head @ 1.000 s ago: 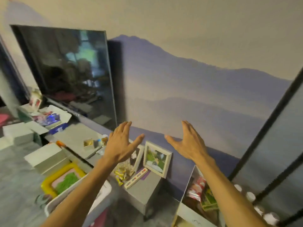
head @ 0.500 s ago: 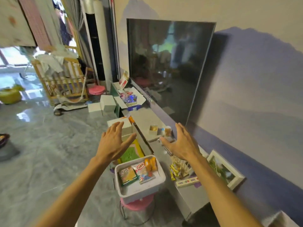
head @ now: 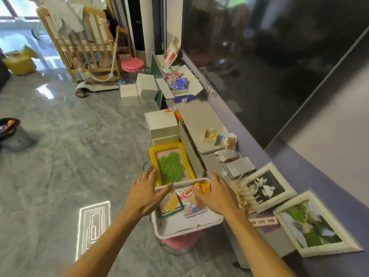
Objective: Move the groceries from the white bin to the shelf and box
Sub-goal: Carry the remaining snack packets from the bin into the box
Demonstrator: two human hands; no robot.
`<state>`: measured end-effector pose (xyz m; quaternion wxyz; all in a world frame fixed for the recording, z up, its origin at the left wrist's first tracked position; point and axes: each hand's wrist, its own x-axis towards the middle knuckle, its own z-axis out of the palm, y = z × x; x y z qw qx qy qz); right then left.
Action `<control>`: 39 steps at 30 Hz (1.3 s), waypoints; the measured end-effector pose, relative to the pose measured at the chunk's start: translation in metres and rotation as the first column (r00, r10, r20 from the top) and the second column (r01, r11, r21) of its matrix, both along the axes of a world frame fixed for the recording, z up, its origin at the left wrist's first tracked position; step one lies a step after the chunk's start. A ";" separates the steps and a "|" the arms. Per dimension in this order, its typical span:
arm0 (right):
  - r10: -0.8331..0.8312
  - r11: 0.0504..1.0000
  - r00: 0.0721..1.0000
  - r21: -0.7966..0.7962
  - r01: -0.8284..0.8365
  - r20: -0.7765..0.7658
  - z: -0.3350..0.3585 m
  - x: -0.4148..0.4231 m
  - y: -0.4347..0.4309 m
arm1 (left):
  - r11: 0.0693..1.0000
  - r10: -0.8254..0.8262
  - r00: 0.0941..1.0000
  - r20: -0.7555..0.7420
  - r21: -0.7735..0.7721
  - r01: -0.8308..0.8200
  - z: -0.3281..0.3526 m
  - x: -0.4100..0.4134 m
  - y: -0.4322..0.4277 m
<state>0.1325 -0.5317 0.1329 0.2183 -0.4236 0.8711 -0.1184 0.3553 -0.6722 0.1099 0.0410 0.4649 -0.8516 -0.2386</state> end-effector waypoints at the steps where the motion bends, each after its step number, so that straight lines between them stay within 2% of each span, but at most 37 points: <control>1: -0.009 1.000 0.999 0.026 0.008 0.042 -0.030 -0.006 -0.006 | 0.999 0.005 1.000 0.020 0.037 -0.006 -0.026 -0.007 -0.004; 6: 0.044 0.990 0.986 0.127 -0.065 0.161 -0.206 -0.027 -0.035 | 0.984 0.028 0.994 0.105 0.174 -0.046 -0.187 -0.042 -0.025; 9: 0.072 0.990 0.981 0.110 -0.093 0.182 -0.313 -0.032 -0.052 | 0.979 0.012 0.993 0.114 0.199 -0.035 -0.280 -0.058 -0.034; 11: 0.088 0.991 0.985 0.084 -0.101 0.148 -0.377 -0.035 -0.063 | 0.975 0.017 0.990 0.138 0.215 -0.047 -0.330 -0.066 -0.039; 13: 0.116 0.990 0.993 0.077 -0.117 0.028 -0.416 -0.036 -0.071 | 0.980 0.022 0.986 0.167 0.191 -0.055 -0.372 -0.070 -0.044; 17: 0.108 0.993 0.969 -0.023 -0.116 -0.224 -0.457 -0.039 -0.072 | 0.998 -0.010 0.968 0.250 0.056 -0.004 -0.419 -0.077 -0.048; 23: 0.172 0.982 0.925 -0.011 -0.187 -0.340 -0.482 -0.042 -0.062 | 0.997 -0.049 0.927 0.371 -0.030 0.065 -0.441 -0.080 -0.046; 26: 0.132 0.985 0.945 -0.064 -0.158 -0.301 -0.484 -0.041 -0.063 | 0.995 -0.038 0.910 0.414 -0.067 0.072 -0.444 -0.080 -0.046; 31: 0.023 0.977 0.987 -0.207 -0.057 -0.160 -0.483 -0.041 -0.059 | 0.996 0.012 0.932 0.364 -0.089 0.022 -0.439 -0.081 -0.046; 39: -0.146 0.917 0.987 -0.365 0.161 0.068 -0.473 -0.025 -0.052 | 0.992 -0.050 0.964 0.261 -0.101 0.078 -0.422 -0.069 -0.042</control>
